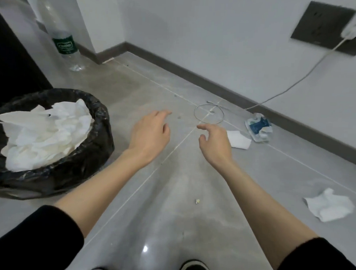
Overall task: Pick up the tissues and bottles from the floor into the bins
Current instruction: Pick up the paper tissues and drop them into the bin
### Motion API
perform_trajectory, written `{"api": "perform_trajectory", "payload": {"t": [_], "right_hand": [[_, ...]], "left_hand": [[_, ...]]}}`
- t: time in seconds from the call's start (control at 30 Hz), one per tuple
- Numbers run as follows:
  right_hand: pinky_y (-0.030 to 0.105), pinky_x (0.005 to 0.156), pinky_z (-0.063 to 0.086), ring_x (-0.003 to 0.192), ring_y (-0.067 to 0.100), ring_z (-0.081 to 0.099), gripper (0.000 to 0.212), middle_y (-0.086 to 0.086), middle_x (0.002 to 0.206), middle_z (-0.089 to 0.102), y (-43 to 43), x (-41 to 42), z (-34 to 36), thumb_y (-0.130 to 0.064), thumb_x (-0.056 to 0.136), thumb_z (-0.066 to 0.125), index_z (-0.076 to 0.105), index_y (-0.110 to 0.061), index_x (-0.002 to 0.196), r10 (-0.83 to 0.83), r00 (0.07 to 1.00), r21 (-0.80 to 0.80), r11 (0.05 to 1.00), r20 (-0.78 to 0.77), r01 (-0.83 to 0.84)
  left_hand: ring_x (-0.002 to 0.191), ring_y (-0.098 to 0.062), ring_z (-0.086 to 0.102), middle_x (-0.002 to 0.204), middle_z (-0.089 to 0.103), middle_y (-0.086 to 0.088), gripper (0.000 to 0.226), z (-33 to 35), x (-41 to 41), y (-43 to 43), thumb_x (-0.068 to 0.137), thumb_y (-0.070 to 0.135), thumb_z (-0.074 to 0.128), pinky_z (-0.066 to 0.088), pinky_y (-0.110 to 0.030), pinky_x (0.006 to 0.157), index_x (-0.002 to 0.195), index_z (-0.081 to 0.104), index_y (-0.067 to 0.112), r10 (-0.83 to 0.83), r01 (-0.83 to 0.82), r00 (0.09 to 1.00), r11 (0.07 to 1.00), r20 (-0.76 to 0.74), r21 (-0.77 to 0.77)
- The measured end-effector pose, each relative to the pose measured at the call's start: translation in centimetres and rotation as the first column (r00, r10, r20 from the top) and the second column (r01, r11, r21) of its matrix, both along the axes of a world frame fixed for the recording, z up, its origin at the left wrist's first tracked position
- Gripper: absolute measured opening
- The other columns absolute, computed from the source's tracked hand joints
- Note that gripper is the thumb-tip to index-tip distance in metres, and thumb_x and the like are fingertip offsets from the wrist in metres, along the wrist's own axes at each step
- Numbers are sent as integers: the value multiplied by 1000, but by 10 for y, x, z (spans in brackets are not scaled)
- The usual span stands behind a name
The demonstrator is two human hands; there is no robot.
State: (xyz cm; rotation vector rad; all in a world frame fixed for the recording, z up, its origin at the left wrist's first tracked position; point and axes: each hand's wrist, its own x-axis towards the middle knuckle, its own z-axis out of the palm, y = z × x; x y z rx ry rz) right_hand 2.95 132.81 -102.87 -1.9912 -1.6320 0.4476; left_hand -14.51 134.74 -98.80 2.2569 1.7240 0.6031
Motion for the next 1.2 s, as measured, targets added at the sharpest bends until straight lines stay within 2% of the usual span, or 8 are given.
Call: {"api": "perform_trajectory", "payload": {"t": [0.13,0.27,0.43,0.63,0.87,1.07,1.13,1.2], "right_hand": [[36,101,40,123,27,46,39,7,129,58,-12,43,-15,-8,89,47,60,-17,124,-92,996,-78,993,3,92],[36,100,39,125,27,42,43,7,136,50,-22,83,-31,-8,90,46,55,-17,131,-92,987,-191,975,131,116],[36,105,36,132,25,34,47,5,145,41,-19,114,-46,-8,90,45,48,-15,137,25,979,-324,945,204,43],[39,112,27,143,23,17,51,-2,159,14,-4,136,-61,-15,93,45,39,-18,144,128,962,-522,853,243,19],[48,113,21,146,26,4,40,1,160,-4,15,156,-77,-19,95,41,48,-11,133,235,929,-688,726,286,29],[49,115,16,147,26,-1,44,-4,161,-5,24,165,-87,-15,97,36,41,-8,140,224,937,-717,696,268,39],[49,113,18,145,27,5,47,-5,160,5,25,162,-92,-13,96,35,36,-8,143,209,942,-701,712,262,37],[45,109,26,139,27,22,48,1,155,26,24,160,-97,-12,95,36,37,-10,142,180,947,-653,756,266,40]], "left_hand": [[116,-20,55,127,59,6,39,-17,38,3,93,19,43,44,-34,94,130,51,29,-49,49,999,995,7,-83],[111,-21,57,122,62,6,39,-40,72,9,91,20,46,46,-35,95,128,52,28,-140,136,990,972,-8,-191],[119,-24,52,131,56,0,44,-64,104,20,92,23,46,43,-38,101,136,45,26,-229,188,970,918,-79,-349],[130,-27,43,143,44,-9,51,-87,120,30,93,24,44,37,-39,107,143,36,21,-338,250,932,862,-133,-441],[137,-27,35,149,36,-10,52,-105,122,40,94,20,45,29,-36,113,144,35,17,-356,256,928,825,-113,-503],[137,-27,33,151,31,-5,51,-111,127,44,94,20,44,31,-40,112,145,33,19,-377,282,921,819,-98,-499],[138,-26,31,152,29,-3,52,-113,128,44,94,20,44,31,-41,112,145,33,20,-382,289,920,818,-93,-498],[139,-26,30,153,28,-3,53,-115,130,44,94,20,44,30,-42,112,145,32,20,-385,291,918,815,-92,-501]]}}
